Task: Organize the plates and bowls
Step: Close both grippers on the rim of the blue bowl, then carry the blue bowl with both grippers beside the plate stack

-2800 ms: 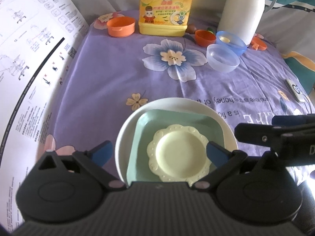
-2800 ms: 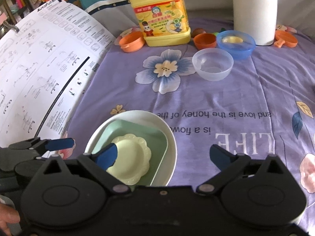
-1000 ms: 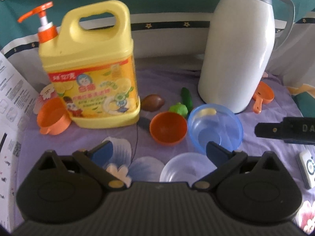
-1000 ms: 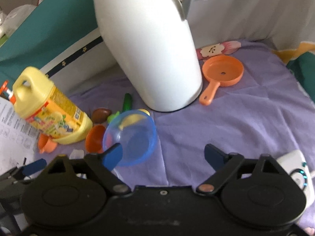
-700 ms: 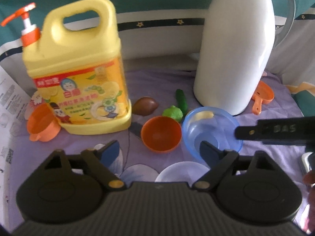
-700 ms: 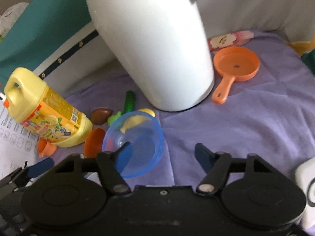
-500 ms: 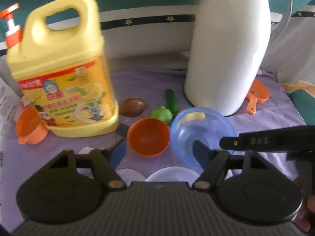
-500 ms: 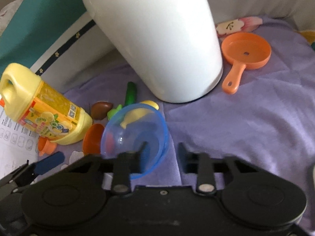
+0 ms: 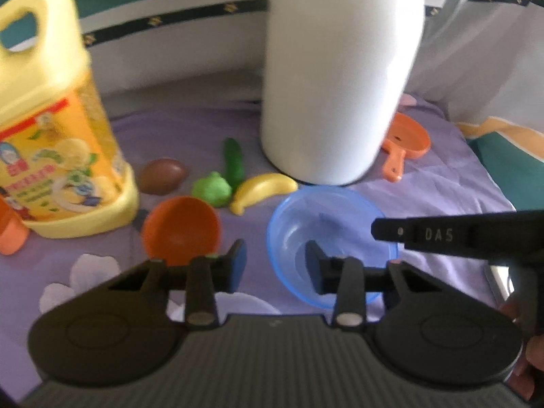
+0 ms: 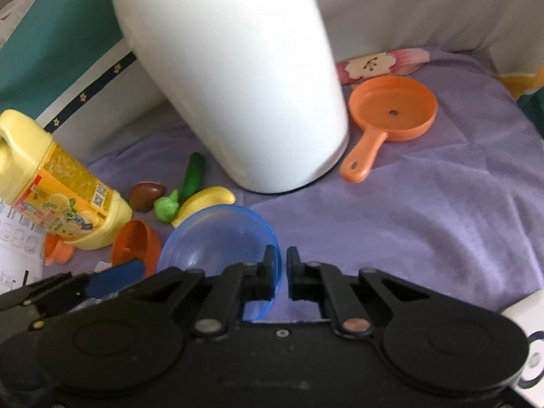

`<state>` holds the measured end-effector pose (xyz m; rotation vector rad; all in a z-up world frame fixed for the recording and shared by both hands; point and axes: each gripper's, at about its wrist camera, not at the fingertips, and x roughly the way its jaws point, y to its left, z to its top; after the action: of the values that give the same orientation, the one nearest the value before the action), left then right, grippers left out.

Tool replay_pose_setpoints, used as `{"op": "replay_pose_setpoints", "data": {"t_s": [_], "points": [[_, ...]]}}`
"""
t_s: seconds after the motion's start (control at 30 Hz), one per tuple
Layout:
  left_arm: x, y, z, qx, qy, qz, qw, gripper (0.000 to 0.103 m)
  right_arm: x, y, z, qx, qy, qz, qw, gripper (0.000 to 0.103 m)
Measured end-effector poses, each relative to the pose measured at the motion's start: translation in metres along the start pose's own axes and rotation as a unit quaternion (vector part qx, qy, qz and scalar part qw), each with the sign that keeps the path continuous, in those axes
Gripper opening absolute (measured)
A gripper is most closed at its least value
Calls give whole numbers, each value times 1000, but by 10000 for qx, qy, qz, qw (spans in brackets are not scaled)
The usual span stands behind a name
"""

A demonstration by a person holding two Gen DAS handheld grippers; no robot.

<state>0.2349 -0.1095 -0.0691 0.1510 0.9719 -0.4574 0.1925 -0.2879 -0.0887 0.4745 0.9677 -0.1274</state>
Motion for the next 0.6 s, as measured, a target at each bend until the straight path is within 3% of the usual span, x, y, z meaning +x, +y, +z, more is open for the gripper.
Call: {"op": "replay_pose_setpoints", "data": {"t_s": [0.1,0.17,0.27,0.6], "points": [[6,-9,0,100,85,-43,9999,31,-2,-8,0,31,-16,-38,10000,7],[10,-14,0,157,170,-96,9997,16,-1,-12,0,82,4,-37,10000,7],[13,-20,-3,217,211,-40,9995,10,-1,-18,-2,180,49,-7,9998,7],[-26,-32,-17,311,192,-15,9993,10,-49,-18,-27,345,-115,230,9991,7]]}}
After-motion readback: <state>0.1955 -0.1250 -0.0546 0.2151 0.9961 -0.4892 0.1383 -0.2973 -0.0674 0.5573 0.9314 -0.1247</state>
